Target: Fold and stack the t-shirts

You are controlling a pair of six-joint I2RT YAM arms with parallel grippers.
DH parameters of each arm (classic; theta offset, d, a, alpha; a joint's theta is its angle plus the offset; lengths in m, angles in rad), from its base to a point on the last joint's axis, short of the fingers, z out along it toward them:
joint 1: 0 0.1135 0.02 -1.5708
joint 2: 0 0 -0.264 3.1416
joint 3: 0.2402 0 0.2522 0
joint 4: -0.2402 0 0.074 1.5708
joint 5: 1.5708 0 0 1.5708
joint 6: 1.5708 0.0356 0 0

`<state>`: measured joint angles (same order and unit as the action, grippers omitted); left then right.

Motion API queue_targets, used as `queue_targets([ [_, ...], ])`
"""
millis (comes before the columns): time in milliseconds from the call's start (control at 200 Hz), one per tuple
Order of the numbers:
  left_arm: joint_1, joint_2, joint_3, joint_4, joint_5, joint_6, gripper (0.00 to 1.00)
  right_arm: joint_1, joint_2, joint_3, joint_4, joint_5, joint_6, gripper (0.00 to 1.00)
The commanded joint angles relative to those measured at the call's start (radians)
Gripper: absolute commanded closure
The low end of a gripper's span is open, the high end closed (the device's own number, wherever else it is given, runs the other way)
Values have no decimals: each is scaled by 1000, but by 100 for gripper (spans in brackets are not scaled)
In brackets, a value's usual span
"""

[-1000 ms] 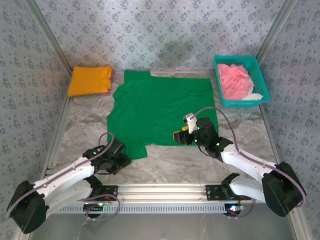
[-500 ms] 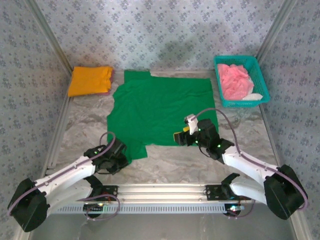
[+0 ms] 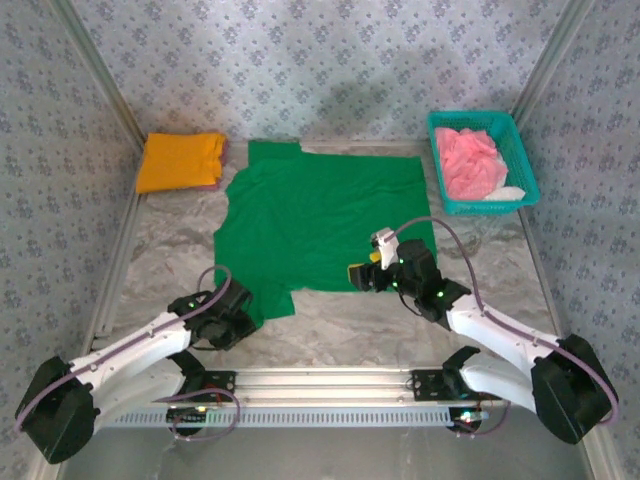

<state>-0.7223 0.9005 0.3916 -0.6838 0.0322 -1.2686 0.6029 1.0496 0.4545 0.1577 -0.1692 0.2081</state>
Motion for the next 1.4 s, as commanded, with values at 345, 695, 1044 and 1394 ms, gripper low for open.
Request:
queue_targets([
  [345,10,35,66,-29,-39,51,63,8,-14,-31,6,26,-15,24],
  [695,32,47,44,-10,-17,57,62,7,-23,-37,14,29,-11,24],
  [1044,36,111,32,51,-12,79,61,8,-41,-47,12,34,-5,24],
  [1394,38,148,26,95,-5,90,71,7,-69,-65,6,54,-3,24],
])
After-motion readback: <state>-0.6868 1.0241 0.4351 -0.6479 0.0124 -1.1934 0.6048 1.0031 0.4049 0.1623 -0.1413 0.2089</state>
